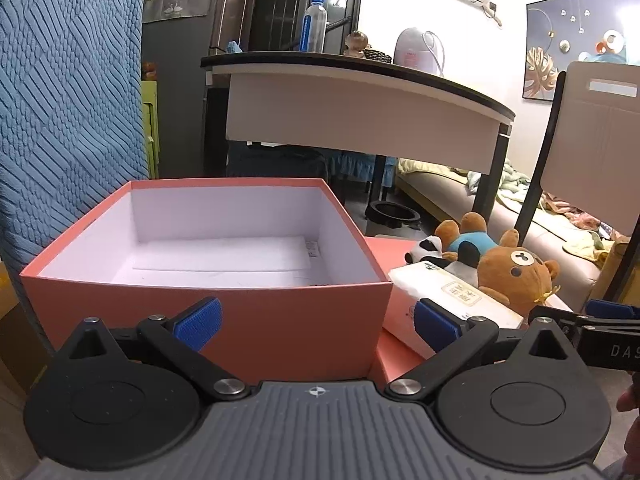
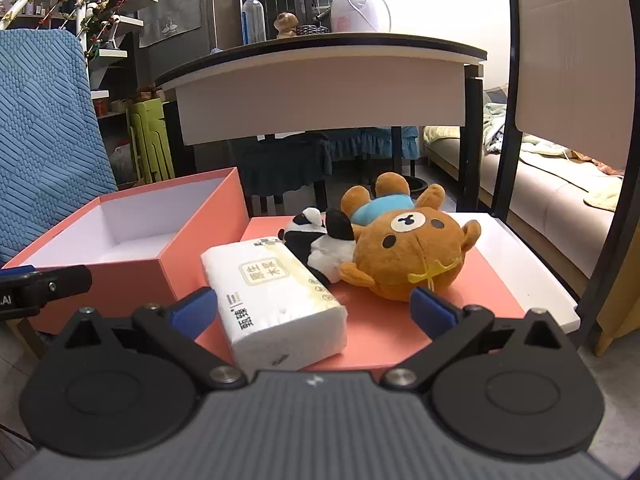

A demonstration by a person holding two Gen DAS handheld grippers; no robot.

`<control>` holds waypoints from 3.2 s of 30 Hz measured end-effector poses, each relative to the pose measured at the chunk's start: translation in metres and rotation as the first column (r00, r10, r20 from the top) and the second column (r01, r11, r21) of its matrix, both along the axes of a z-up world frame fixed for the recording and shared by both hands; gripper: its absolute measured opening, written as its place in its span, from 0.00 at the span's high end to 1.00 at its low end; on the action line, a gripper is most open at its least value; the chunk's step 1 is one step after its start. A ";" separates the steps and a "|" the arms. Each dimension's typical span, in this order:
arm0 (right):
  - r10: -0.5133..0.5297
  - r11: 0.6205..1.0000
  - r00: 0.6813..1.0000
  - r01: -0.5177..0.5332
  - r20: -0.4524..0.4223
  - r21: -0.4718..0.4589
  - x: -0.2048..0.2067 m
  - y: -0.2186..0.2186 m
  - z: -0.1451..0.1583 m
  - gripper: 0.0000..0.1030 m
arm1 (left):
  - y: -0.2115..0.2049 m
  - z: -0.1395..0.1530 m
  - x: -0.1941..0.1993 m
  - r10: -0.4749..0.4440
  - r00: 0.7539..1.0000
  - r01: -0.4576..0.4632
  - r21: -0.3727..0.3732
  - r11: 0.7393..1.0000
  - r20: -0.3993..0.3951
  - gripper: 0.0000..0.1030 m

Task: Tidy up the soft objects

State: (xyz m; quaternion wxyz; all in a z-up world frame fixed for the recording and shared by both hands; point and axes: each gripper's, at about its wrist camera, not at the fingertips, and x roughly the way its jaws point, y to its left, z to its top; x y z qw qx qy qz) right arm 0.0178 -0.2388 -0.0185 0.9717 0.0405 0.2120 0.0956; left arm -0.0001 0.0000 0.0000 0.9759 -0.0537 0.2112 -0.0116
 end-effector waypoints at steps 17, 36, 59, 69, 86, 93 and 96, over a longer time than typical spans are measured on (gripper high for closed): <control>0.003 1.000 1.000 -0.003 0.021 -0.014 -0.003 0.001 -0.002 0.00 | 0.000 0.000 -0.009 0.002 1.000 -0.003 0.033 0.999 0.022 0.00; 0.001 1.000 0.999 -0.001 0.034 -0.007 -0.006 0.001 -0.001 0.00 | 0.000 0.001 -0.012 -0.004 0.999 0.003 0.034 0.999 0.035 0.00; -0.001 1.000 0.998 0.001 0.060 0.006 -0.011 -0.010 0.000 0.00 | -0.007 -0.002 -0.006 -0.015 0.999 0.014 0.029 0.999 0.035 0.00; -0.002 1.000 0.998 0.002 0.059 -0.001 -0.012 -0.009 -0.001 0.00 | -0.010 -0.001 -0.009 -0.017 0.999 0.016 0.038 0.999 0.051 0.00; -0.021 1.000 0.997 0.019 0.074 0.023 -0.017 -0.022 0.001 0.00 | -0.033 -0.003 -0.009 -0.035 0.995 0.034 0.016 0.999 0.097 0.00; -0.111 0.993 0.985 0.105 0.135 0.046 -0.029 -0.041 0.006 0.00 | -0.070 -0.010 -0.007 -0.073 0.986 0.067 0.044 0.997 0.148 0.00; -0.136 0.990 0.981 0.129 0.137 0.065 -0.030 -0.052 0.006 0.00 | -0.089 -0.015 -0.004 -0.092 0.983 0.082 0.070 0.994 0.156 0.00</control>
